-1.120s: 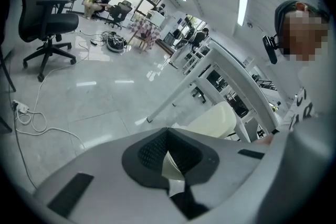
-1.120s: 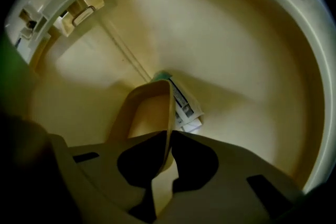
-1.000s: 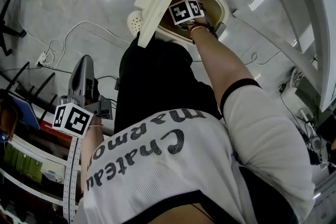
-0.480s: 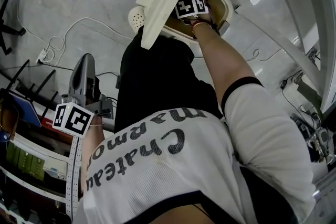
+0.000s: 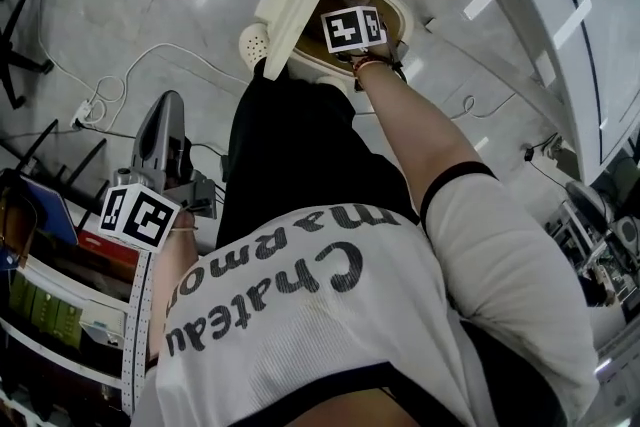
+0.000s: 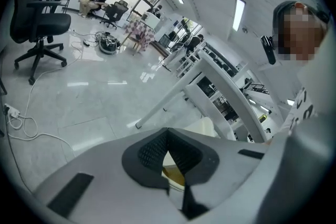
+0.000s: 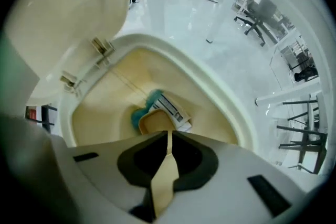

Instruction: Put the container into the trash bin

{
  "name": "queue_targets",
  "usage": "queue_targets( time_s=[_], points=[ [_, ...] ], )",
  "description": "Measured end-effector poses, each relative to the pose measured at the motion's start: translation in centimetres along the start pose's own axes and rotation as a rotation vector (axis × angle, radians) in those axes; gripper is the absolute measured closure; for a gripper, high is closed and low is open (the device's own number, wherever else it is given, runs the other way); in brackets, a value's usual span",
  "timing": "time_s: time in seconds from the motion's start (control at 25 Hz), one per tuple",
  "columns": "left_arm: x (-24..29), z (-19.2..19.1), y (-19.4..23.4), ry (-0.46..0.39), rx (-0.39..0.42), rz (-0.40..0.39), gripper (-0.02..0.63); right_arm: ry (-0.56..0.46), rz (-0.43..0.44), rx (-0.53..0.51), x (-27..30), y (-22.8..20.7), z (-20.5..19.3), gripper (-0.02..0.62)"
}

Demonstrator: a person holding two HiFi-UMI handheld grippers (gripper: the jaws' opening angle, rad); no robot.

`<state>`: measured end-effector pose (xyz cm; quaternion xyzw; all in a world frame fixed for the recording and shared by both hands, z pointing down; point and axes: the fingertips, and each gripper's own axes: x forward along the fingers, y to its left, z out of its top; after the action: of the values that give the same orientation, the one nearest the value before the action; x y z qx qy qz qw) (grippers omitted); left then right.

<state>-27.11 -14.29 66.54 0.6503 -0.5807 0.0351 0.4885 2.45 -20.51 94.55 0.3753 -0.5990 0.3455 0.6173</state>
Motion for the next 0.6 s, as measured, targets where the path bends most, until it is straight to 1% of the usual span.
queue_targets(
  time_s=[0.16,0.28,0.44,0.6],
  points=[
    [-0.8,1.8,-3.3,-0.041,0.020,-0.042,0.583,-0.058,0.023,0.063,-4.8,-0.6,-0.2,0.561],
    [-2.1,2.8,-6.4,-0.071,0.033,-0.069,0.584,-0.102,0.084,0.118,-9.5,-0.6,-0.7,0.561],
    [-3.4,4.2,-10.9,-0.128,0.066,-0.121,0.584,-0.210,0.160,0.156,-16.2,-1.1,-0.3,0.561],
    [-5.3,5.0,-15.6,-0.185,0.085,-0.172,0.584,-0.276,0.229,0.208,-22.5,-1.3,-1.6,0.561]
  ],
)
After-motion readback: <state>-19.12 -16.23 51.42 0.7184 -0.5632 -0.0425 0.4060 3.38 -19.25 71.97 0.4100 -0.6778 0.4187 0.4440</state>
